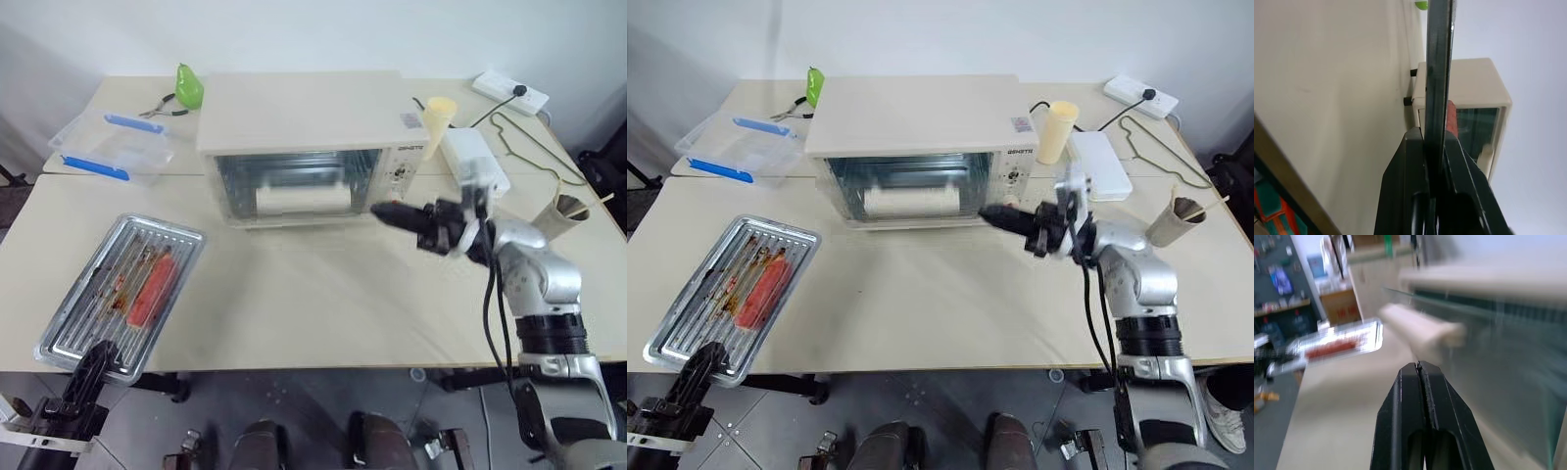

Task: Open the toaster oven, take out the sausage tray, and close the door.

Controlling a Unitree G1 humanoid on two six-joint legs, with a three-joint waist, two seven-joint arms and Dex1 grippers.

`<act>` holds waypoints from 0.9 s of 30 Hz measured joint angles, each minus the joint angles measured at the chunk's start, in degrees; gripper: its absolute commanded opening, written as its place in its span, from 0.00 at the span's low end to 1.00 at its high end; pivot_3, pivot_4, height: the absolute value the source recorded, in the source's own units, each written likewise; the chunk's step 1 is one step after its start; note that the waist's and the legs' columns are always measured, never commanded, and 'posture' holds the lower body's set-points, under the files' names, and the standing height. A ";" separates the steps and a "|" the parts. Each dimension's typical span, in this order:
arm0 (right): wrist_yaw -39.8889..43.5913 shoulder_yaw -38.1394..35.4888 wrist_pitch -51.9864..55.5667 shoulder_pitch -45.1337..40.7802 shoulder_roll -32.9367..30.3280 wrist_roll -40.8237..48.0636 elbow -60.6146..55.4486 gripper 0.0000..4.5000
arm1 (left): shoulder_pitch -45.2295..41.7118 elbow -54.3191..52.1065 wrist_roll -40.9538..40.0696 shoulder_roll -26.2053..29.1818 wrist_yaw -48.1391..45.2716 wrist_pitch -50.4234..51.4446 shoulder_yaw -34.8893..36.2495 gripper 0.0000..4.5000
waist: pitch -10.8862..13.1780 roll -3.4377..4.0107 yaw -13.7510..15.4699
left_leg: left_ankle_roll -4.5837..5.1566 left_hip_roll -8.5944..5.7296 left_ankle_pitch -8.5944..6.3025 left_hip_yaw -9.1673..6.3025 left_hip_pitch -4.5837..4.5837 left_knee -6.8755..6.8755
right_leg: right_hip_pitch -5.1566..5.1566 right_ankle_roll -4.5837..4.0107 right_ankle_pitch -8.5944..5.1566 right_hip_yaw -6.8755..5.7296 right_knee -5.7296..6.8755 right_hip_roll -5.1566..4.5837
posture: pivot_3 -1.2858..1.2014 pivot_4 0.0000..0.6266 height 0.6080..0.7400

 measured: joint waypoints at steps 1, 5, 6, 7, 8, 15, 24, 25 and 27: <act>-0.51 -0.09 0.24 -0.32 0.44 0.37 -0.01 0.01 | 0.11 -0.35 0.00 0.27 -0.11 0.04 -0.23 0.00 | 0.00 0.00 0.05 | 0.01 0.00 -0.01 0.00 -0.01 0.00 | 0.00 0.00 0.00 0.01 -0.01 -0.01 | 0.52 0.24 1.00; -1.61 0.71 0.43 -0.36 0.79 -1.10 -0.43 0.01 | 0.55 -0.90 0.00 1.75 -0.59 -0.10 -1.54 0.00 | 0.00 0.00 0.01 | 0.07 -0.06 -0.04 0.01 -0.03 0.00 | 0.00 0.00 0.00 0.03 -0.01 -0.04 | 0.52 0.24 1.00; -1.90 1.85 -0.21 -0.34 0.13 -2.66 -1.03 0.01 | 0.78 -1.03 0.00 2.64 -0.61 -0.09 -2.46 0.00 | 0.00 0.00 0.00 | 0.07 -0.07 -0.04 0.01 -0.03 0.00 | 0.00 0.00 0.00 0.03 -0.01 -0.04 | 0.52 0.24 1.00; -2.08 2.40 -0.48 -0.11 -0.49 -3.78 -1.60 0.05 | 1.18 -1.29 0.00 3.35 -0.68 0.09 -3.32 0.00 | 0.00 0.00 0.01 | 0.07 -0.07 -0.04 0.02 -0.03 0.00 | 0.00 0.00 0.00 0.03 -0.02 -0.03 | 0.52 0.24 1.00; -2.29 2.45 -0.77 0.50 -1.01 -4.25 -2.27 0.09 | 1.99 -1.36 -0.03 4.35 -1.04 0.45 -4.50 0.00 | 0.00 0.00 0.04 | 0.07 -0.07 -0.04 0.00 -0.03 0.00 | 0.00 0.00 0.00 0.03 -0.01 -0.03 | 0.52 0.24 1.00; 3.05 1.89 -6.85 12.08 -9.27 -7.20 -11.47 0.60 | 3.90 -1.34 -0.02 12.71 -4.45 2.81 -10.98 0.00 | 0.00 0.01 0.24 | 0.08 -0.15 -0.06 0.03 -0.05 -0.02 | 0.03 0.00 0.00 0.04 -0.19 0.02 | 0.52 0.24 1.00; 6.65 -2.49 -12.86 25.93 -16.75 -7.88 -18.16 0.99 | -5.15 3.20 -0.04 27.89 -7.41 8.39 -20.30 0.00 | -0.01 0.03 0.08 | 0.03 -0.05 -0.06 0.17 0.06 -0.02 | 0.03 -0.01 -0.01 0.23 -0.18 0.19 | 0.52 0.24 1.00; 6.53 -3.51 -12.40 27.31 -17.50 -7.79 -17.70 0.99 | -7.14 4.56 -0.02 31.07 -7.59 9.83 -22.67 0.00 | 0.00 0.03 0.26 | 0.03 -0.05 -0.06 0.14 0.04 -0.03 | 0.03 -0.01 -0.01 0.22 -0.19 0.22 | 0.52 0.24 1.00; 5.76 -5.60 -11.83 29.17 -18.26 -7.48 -17.70 0.99 | -11.92 7.54 -0.02 34.66 -8.02 12.39 -26.49 0.00 | -0.01 0.15 0.46 | 0.04 -0.09 -0.05 0.14 0.05 -0.02 | 0.04 -0.01 -0.01 0.34 -0.17 0.22 | 0.52 0.24 1.00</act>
